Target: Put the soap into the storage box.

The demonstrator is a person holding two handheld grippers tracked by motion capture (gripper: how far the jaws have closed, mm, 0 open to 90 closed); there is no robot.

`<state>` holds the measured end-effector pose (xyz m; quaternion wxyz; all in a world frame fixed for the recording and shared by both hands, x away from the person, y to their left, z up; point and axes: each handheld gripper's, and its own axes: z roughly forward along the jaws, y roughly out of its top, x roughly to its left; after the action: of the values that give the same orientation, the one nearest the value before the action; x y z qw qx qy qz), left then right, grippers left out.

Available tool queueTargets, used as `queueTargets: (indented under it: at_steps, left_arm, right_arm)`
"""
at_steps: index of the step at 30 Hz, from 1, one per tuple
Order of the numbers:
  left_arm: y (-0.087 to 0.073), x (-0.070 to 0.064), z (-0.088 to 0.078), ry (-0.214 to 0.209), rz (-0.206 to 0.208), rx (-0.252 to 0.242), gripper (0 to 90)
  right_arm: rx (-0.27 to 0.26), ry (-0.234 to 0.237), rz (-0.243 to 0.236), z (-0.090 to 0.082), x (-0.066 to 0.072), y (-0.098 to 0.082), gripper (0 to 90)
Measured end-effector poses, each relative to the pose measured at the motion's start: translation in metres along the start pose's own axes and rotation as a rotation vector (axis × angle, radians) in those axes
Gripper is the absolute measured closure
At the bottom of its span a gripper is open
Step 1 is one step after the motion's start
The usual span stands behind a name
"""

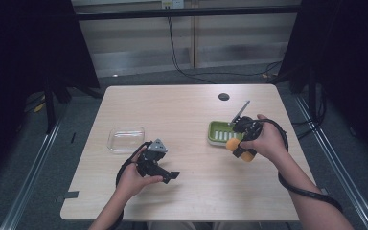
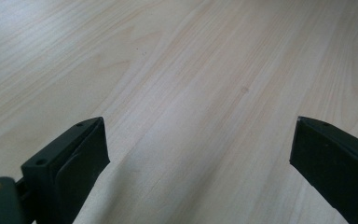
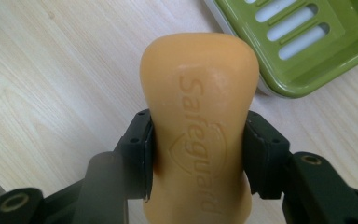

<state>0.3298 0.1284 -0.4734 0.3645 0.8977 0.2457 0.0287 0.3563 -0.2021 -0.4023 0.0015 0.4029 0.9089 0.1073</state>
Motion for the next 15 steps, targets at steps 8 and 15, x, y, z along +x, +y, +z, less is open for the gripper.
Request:
queueTargets:
  at_steps: [8,15]
  left_arm:
    - [-0.001,0.000,0.000,-0.001,-0.016,-0.007,3.9]
    - [-0.002,0.001,0.001,-0.001,-0.011,0.006,3.9]
  right_arm:
    - [0.007,-0.007,-0.021,-0.002,-0.001,0.008,51.0]
    - [0.009,-0.008,-0.035,0.000,-0.005,0.013,51.0]
